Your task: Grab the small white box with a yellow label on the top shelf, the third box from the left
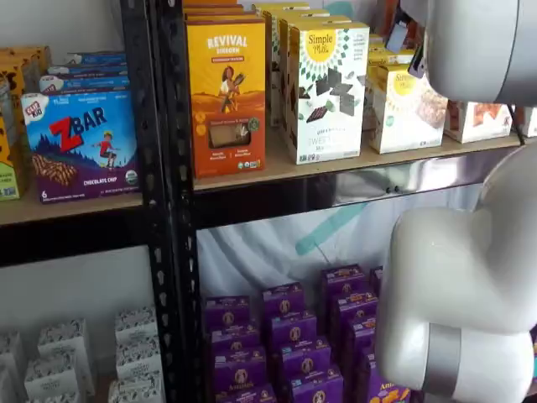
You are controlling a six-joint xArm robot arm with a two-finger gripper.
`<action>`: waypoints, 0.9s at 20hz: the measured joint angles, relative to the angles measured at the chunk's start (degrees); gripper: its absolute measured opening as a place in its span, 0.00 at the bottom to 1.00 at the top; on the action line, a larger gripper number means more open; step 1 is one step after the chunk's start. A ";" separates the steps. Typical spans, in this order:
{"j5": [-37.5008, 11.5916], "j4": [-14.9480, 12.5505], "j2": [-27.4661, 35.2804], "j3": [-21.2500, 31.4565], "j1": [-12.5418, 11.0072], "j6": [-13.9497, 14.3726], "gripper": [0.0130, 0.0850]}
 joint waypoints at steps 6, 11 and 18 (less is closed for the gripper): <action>-1.15 0.14 2.56 -1.53 1.54 1.14 1.00; -2.94 -0.56 4.22 -2.47 2.88 1.85 1.00; -4.60 -5.03 7.62 -4.63 4.49 1.55 1.00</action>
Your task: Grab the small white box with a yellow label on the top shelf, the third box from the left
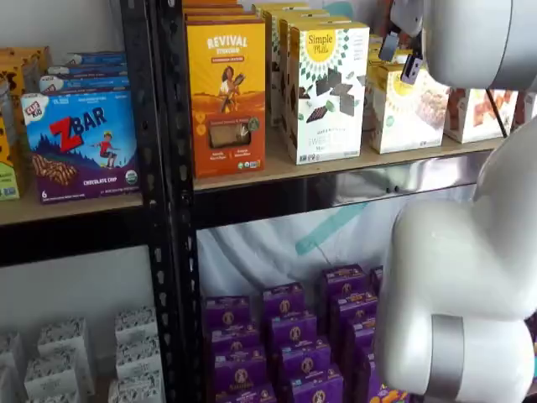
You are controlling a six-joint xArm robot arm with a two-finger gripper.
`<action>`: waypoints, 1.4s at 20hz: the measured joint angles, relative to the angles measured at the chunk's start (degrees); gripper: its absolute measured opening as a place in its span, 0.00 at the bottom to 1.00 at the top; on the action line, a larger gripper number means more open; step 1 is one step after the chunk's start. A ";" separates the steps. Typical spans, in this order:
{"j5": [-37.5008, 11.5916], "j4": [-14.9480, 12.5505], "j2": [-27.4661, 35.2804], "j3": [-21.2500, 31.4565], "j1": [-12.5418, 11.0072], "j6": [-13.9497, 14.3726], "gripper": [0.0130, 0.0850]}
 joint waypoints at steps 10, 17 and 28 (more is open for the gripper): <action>2.04 -5.47 5.21 -4.91 2.72 1.21 1.00; 5.24 -12.06 8.34 -8.49 6.33 3.38 1.00; 5.98 -12.71 8.17 -7.64 7.91 4.80 1.00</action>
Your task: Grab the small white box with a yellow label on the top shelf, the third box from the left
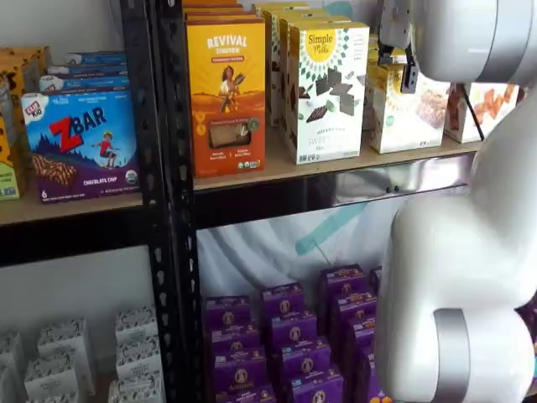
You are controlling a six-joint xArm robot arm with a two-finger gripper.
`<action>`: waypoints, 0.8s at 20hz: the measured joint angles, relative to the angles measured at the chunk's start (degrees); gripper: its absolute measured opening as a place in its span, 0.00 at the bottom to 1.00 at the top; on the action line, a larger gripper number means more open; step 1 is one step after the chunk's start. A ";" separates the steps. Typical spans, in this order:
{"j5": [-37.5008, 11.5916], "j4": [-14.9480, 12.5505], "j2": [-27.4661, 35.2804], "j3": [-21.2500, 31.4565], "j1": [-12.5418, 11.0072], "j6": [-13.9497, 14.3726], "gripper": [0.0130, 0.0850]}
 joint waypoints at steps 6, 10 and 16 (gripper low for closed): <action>-0.40 0.20 -1.52 1.98 -0.14 -0.12 1.00; -0.40 0.57 -2.09 2.62 -0.47 -0.38 0.94; -1.43 1.25 -3.17 3.95 -0.81 -0.61 0.72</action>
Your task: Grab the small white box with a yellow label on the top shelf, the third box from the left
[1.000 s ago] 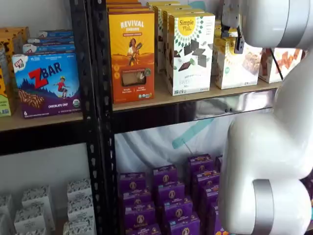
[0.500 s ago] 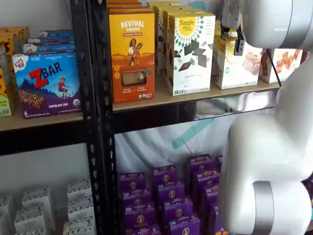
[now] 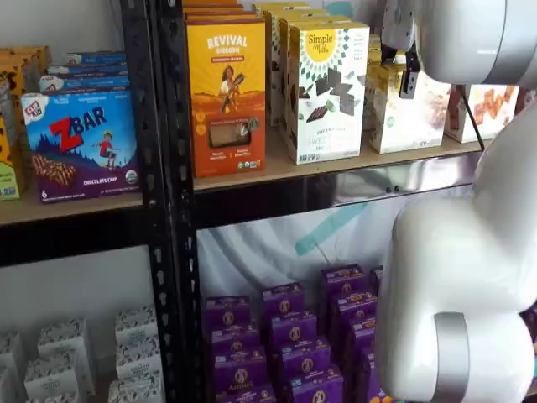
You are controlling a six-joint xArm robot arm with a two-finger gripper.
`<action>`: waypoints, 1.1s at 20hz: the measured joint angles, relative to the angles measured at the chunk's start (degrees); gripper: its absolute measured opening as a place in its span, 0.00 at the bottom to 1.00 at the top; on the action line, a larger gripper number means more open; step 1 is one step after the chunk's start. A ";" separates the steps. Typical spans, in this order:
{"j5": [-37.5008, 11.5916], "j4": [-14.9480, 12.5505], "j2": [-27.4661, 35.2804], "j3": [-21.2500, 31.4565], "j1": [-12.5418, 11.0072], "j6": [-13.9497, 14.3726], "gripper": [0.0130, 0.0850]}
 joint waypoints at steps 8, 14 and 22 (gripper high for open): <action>-1.49 0.26 -0.90 1.19 -0.24 -0.24 0.56; -1.55 0.85 -0.96 1.15 -0.39 -0.26 0.39; -0.36 1.20 -0.77 0.35 -0.43 -0.15 0.28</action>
